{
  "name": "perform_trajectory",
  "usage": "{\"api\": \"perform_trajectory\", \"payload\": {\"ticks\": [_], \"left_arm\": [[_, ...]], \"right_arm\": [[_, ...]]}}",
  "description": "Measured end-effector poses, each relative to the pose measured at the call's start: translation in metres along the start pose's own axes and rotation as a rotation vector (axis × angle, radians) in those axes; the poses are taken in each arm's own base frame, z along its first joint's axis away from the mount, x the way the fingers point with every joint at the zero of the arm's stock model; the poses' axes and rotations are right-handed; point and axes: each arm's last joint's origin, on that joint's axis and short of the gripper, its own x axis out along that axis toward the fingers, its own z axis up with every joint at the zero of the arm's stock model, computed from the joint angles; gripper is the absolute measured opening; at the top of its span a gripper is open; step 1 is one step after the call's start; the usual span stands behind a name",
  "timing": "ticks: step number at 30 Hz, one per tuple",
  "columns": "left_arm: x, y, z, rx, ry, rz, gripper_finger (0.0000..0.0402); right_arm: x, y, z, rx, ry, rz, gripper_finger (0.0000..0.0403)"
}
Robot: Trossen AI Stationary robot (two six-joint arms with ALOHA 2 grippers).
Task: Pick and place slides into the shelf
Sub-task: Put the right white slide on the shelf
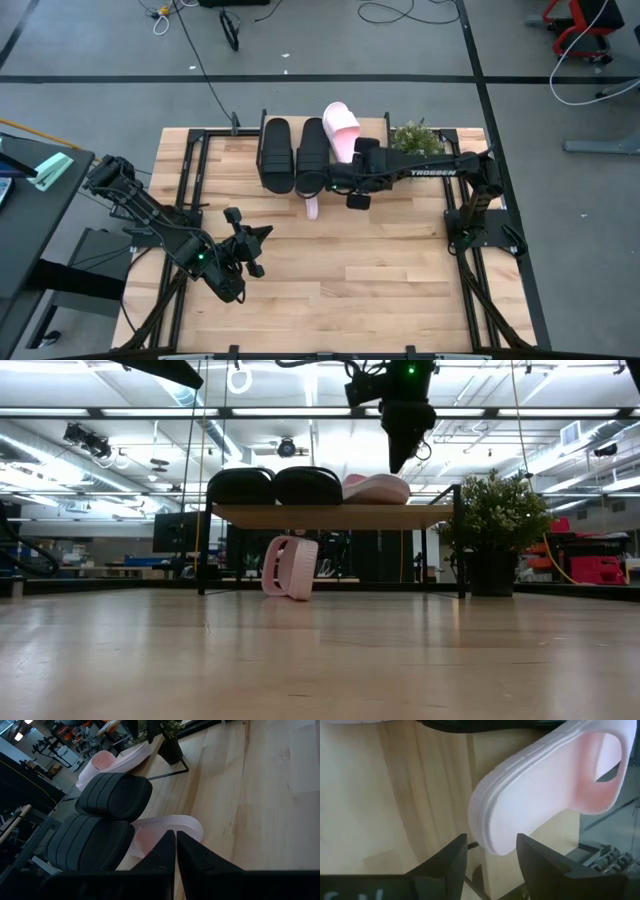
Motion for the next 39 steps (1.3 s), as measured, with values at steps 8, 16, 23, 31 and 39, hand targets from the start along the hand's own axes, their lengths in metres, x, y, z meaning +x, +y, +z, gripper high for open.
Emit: {"api": "perform_trajectory", "payload": {"ticks": [8, 16, 23, 31, 39], "left_arm": [[0.0, 0.0, 0.0, 0.001, 0.0, 0.0, 0.0026], [0.0, 0.0, 0.0, 0.001, 0.0, 0.0, 0.0017], [0.0, 0.0, 0.0, 0.001, 0.0, 0.0, 0.0027], [0.0, 0.0, 0.0, 0.002, 0.001, 0.0, 0.0022], [0.0, 0.0, 0.0, 0.005, 0.002, 0.001, 0.002]], "right_arm": [[0.006, -0.007, 0.001, -0.015, 0.003, 0.042, 0.0175], [0.011, -0.014, 0.004, 0.026, -0.014, 0.103, 0.0175], [0.022, -0.019, 0.004, 0.057, -0.004, 0.176, 0.0161], [0.04, -0.01, -0.003, 0.071, 0.042, 0.169, 0.0034], [0.028, -0.011, 0.003, 0.129, 0.008, 0.131, 0.0015]]}}
